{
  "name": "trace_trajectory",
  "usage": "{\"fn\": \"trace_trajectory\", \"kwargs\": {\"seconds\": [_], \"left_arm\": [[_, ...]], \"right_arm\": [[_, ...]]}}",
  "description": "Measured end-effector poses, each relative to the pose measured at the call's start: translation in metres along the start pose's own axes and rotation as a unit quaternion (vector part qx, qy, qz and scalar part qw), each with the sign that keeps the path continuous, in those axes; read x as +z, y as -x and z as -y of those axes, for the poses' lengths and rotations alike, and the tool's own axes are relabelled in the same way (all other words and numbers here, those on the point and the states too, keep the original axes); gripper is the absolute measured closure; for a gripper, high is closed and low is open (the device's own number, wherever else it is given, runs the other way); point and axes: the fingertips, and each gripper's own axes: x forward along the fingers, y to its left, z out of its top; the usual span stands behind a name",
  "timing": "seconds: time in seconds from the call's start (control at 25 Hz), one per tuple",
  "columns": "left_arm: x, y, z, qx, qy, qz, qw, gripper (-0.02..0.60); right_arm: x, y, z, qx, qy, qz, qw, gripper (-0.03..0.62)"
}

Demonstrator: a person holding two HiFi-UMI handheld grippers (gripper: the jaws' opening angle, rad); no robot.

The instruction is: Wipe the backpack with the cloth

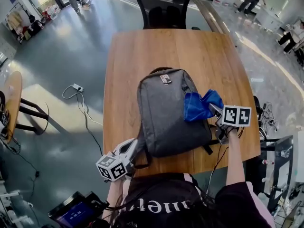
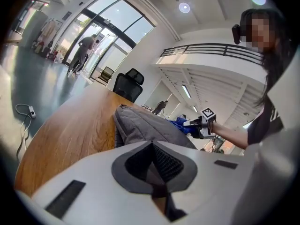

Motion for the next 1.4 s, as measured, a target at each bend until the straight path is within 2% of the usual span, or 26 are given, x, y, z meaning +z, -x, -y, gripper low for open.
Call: {"fn": "trace_trajectory", "kwargs": {"seconds": [0.2,0.36,0.56,0.76,0.92,1.08,1.16,1.24,1.4], "left_arm": [[0.0,0.002,0.001,0.002,-0.001,-0.001,1.0,0.581],[0.001,0.0,0.003,-0.002,0.0,-0.002,1.0,0.581],[0.0,-0.002,0.004,-0.004,0.001,0.0,1.0,0.581],[-0.001,-0.002,0.001,0.0,0.006,0.006,1.0,0.581],[-0.001,-0.003,0.001,0.0,0.011,0.013,0.9999,0.581],[-0.003,-0.003,-0.001,0.001,0.017,0.02,0.9997,0.582],[-0.004,-0.001,-0.004,0.005,0.021,0.023,0.9995,0.581],[-0.006,0.003,-0.007,0.009,0.024,0.024,0.9994,0.581],[-0.007,0.01,-0.012,0.016,0.031,0.028,0.999,0.581]], "right_arm": [[-0.008,0.02,0.051,-0.046,-0.026,0.002,0.999,0.526],[0.005,0.03,0.043,-0.033,-0.031,0.024,0.999,0.526],[0.047,0.033,-0.031,0.043,0.007,0.067,0.997,0.526],[0.081,0.014,-0.136,0.135,0.073,0.084,0.985,0.526],[0.079,-0.022,-0.221,0.207,0.105,0.056,0.971,0.526],[0.055,-0.066,-0.286,0.261,0.12,0.007,0.958,0.526],[0.038,-0.088,-0.308,0.272,0.126,-0.021,0.954,0.526],[0.02,-0.111,-0.318,0.266,0.134,-0.049,0.953,0.526],[0.001,-0.15,-0.305,0.217,0.155,-0.091,0.959,0.526]]}}
